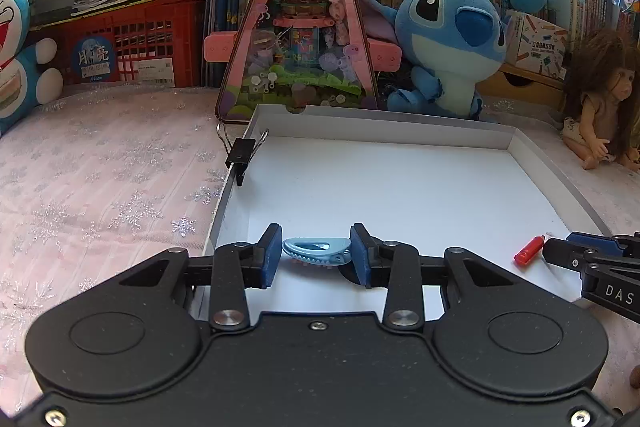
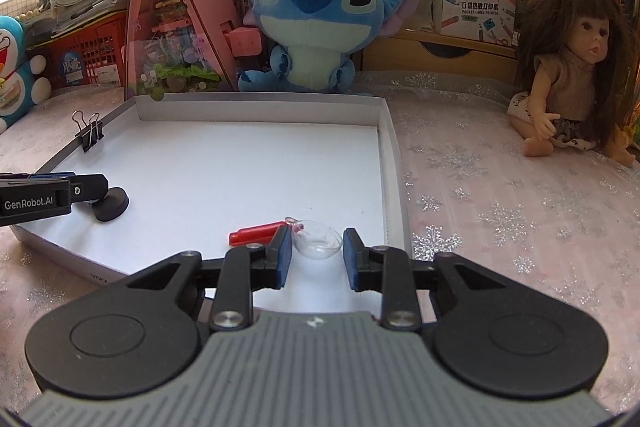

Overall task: Organize rigid objects
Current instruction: 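Carry the blue clip in the left gripper and clear lid in the right gripper into the tray, then open the left gripper to drop the blue clip while the right gripper releases the clear lid, then move the left gripper onto another black disc while the right gripper approaches a brown nut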

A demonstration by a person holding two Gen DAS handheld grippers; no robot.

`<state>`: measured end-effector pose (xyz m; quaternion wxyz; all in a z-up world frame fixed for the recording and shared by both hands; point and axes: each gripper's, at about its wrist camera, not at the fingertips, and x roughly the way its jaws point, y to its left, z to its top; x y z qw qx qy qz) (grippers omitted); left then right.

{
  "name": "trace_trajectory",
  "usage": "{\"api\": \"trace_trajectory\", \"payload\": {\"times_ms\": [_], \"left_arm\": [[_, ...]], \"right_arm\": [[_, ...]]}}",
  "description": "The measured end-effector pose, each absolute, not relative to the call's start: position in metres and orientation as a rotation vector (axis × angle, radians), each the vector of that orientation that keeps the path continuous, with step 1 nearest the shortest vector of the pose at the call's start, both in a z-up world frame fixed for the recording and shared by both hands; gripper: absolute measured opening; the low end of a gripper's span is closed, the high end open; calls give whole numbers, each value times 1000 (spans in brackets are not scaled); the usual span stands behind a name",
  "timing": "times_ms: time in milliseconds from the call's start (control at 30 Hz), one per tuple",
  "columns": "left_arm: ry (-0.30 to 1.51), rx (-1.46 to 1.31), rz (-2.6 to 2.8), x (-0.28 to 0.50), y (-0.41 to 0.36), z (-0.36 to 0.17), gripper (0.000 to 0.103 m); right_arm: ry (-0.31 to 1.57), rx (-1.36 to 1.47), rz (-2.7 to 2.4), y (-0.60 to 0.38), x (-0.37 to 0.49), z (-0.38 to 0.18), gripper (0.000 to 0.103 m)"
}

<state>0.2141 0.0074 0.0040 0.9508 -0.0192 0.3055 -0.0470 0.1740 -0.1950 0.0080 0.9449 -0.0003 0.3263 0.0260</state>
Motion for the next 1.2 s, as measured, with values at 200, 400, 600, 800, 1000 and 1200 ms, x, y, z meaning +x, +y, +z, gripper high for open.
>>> {"api": "trace_trajectory", "payload": {"times_ms": [200, 400, 600, 800, 1000, 1200], "left_arm": [[623, -41, -100, 213, 7, 5, 39], [603, -41, -121, 203, 6, 14, 60], [574, -35, -160, 184, 8, 29, 76], [549, -15, -216, 149, 14, 38, 79], [552, -16, -259, 111, 24, 34, 80], [543, 21, -262, 80, 31, 26, 81]], "right_arm": [[654, 2, 52, -195, 171, 10, 41], [618, 0, 63, -193, 163, 20, 59], [581, -34, 86, -188, 148, 30, 69], [548, -37, 117, -190, 125, 36, 78], [518, -64, 151, -192, 94, 36, 85], [511, -74, 157, -197, 70, 33, 87]]}}
